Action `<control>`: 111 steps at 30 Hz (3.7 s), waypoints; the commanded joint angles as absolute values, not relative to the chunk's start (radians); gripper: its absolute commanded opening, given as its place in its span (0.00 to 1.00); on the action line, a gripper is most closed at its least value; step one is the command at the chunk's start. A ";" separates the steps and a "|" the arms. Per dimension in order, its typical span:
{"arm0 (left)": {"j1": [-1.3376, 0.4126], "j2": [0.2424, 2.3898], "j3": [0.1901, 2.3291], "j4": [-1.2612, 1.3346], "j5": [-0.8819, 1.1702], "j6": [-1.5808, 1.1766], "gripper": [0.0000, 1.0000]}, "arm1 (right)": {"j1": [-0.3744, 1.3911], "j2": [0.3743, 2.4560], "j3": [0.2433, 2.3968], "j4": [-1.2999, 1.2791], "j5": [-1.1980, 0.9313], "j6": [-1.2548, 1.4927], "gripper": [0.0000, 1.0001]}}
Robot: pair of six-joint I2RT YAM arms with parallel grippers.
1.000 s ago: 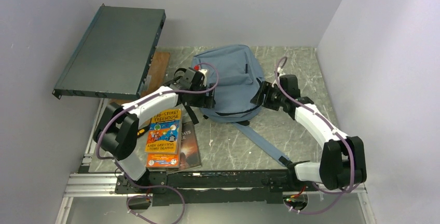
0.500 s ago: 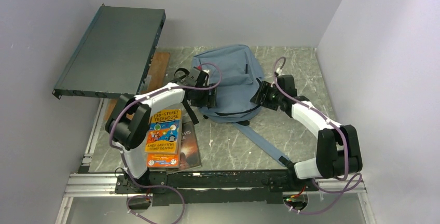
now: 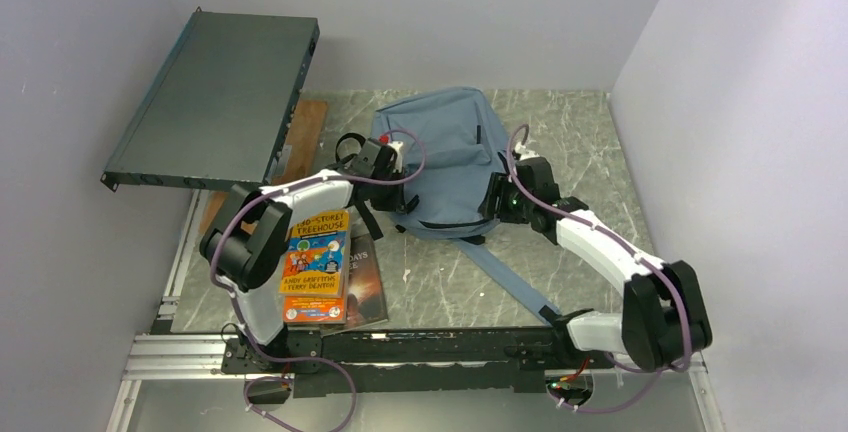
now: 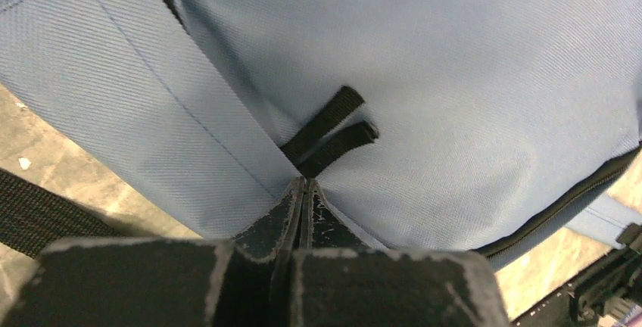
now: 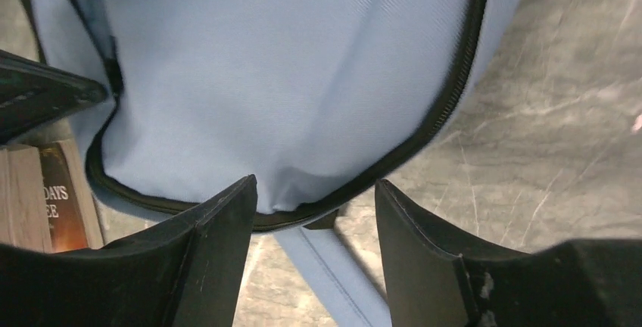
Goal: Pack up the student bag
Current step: Adjust the student bag at the center of the board, then unzip the student bag at the center of the board.
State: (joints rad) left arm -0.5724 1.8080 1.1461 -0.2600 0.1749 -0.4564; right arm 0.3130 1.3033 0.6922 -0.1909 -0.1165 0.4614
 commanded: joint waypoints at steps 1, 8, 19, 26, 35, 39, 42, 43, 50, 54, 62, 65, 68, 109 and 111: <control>-0.572 1.708 1.091 -0.106 0.264 -0.435 0.00 | 0.413 1.203 0.823 -0.299 0.074 0.380 0.62; -0.568 1.610 1.012 -0.060 0.225 -0.451 0.00 | 0.513 1.295 0.894 -0.157 -0.157 0.444 0.67; -0.488 1.705 1.178 -0.317 0.143 -0.590 0.66 | 0.645 1.458 0.715 0.248 -0.308 0.511 0.31; -0.487 1.930 1.403 -0.482 0.058 -0.612 0.79 | 0.722 1.472 0.584 0.345 -0.218 0.391 0.19; -0.488 2.022 1.482 -0.513 0.009 -0.540 0.48 | 0.781 1.548 0.556 0.283 -0.047 0.298 0.16; -0.488 1.988 1.471 -0.498 0.028 -0.479 0.24 | 0.781 1.500 0.562 0.256 -0.042 0.315 0.17; -0.488 1.895 1.377 -0.383 0.086 -0.446 0.12 | 0.782 1.452 0.608 0.178 -0.030 0.330 0.22; -0.487 1.859 1.342 -0.343 0.108 -0.440 0.06 | 0.781 1.436 0.627 0.150 -0.033 0.333 0.25; -0.457 1.677 1.118 0.032 0.373 -0.479 0.00 | 0.780 1.390 0.732 0.086 -0.134 0.370 0.43; -0.435 1.629 1.043 0.238 0.533 -0.548 0.00 | 0.783 1.445 0.732 0.182 -0.198 0.389 0.44; -0.375 1.721 1.042 0.561 0.761 -0.825 0.00 | 0.872 1.502 0.722 0.276 -0.055 0.255 0.39; -0.374 1.753 1.042 0.651 0.782 -0.907 0.00 | 0.916 1.541 0.741 0.254 0.043 0.186 0.35; -0.373 1.795 1.034 0.747 0.825 -0.983 0.00 | 0.922 1.546 0.781 0.175 0.094 0.166 0.33; -0.388 1.812 0.999 0.857 0.884 -1.039 0.00 | 0.675 1.406 0.932 0.005 -0.217 0.107 0.46; -0.390 1.814 0.998 0.858 0.884 -1.039 0.00 | 0.704 1.415 0.938 0.005 -0.170 0.075 0.46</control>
State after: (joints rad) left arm -0.3748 1.8393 0.9859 0.7448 0.8497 -1.0183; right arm 0.6575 1.4052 0.8829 -0.0120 -0.2470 0.1673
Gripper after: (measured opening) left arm 0.028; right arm 0.460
